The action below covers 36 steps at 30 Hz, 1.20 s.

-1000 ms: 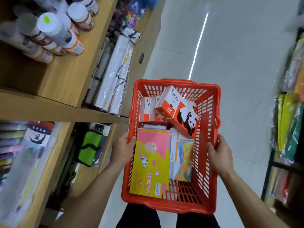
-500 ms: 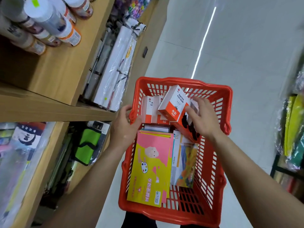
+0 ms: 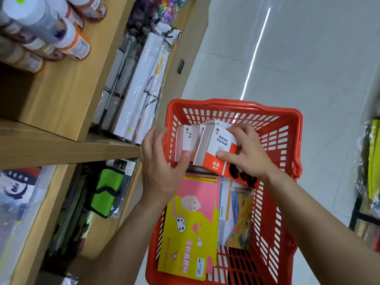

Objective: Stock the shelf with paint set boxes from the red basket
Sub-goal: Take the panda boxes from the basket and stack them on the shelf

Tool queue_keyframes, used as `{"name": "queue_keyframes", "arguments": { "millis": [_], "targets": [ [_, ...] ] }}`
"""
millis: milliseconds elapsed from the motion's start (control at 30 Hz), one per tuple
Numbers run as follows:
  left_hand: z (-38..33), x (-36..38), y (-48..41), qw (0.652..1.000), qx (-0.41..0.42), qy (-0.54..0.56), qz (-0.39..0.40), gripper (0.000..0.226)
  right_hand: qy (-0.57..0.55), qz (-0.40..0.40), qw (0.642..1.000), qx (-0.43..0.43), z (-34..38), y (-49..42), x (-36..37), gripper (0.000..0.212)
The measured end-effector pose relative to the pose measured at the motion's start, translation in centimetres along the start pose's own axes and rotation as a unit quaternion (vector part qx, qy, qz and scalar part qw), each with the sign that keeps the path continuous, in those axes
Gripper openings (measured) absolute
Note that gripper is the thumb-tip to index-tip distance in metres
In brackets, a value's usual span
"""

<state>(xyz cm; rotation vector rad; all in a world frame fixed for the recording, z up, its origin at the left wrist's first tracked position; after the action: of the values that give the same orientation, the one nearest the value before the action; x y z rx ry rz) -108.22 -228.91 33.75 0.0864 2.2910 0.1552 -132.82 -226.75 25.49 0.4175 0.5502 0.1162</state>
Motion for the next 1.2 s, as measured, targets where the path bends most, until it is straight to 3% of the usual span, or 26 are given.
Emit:
{"name": "queue_keyframes", "arguments": {
  "millis": [100, 233, 367, 467, 567, 733, 967, 1200],
  "targets": [
    [-2.7, 1.0, -0.3, 0.999, 0.033, 0.01, 0.024, 0.06, -0.019, 0.0, 0.999, 0.026, -0.6, -0.8, -0.3, 0.109],
    [-2.8, 4.7, 0.3, 0.993, -0.031, 0.04, 0.103, 0.067, -0.018, -0.009, 0.998, 0.053, -1.8, -1.4, 0.2, 0.124],
    [0.0, 7.2, 1.9, 0.969, -0.161, 0.096, 0.158, 0.084, 0.031, -0.009, 0.999, 0.041, -1.9, -2.4, -0.3, 0.119],
    [0.3, 7.6, 1.5, 0.961, -0.181, 0.111, 0.176, 0.095, 0.043, 0.016, 0.999, 0.013, -1.3, -2.0, 0.5, 0.106],
    [-0.1, 7.7, 1.1, 0.967, -0.161, 0.087, 0.175, 0.095, 0.019, 0.022, 0.999, 0.014, -1.3, -0.7, 0.9, 0.102],
    [0.2, 7.5, 1.4, 0.971, -0.154, 0.068, 0.17, 0.085, -0.023, -0.072, 0.997, -0.009, -0.3, 2.3, -0.8, 0.094],
    [-0.4, 7.4, 1.4, 0.968, -0.163, 0.103, 0.16, 0.061, -0.041, -0.059, 0.996, 0.05, -0.4, 3.0, 1.0, 0.125],
    [0.6, 7.0, 1.2, 0.963, -0.185, 0.133, 0.146, 0.055, -0.032, -0.063, 0.995, 0.066, -2.1, 2.3, 0.3, 0.12]
  ]
}}
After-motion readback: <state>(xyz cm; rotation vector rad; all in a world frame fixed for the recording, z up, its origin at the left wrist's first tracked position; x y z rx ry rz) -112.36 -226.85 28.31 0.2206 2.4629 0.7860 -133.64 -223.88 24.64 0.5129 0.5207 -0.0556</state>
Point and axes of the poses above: each hand's wrist, its own y-axis away from the middle knuckle, its own x-axis out of the palm, z = x × y, the point moved 10 cm from there along -y, towards the middle knuckle, and after that the axes turned 4 degrees about -y, right-handed, at the moved point
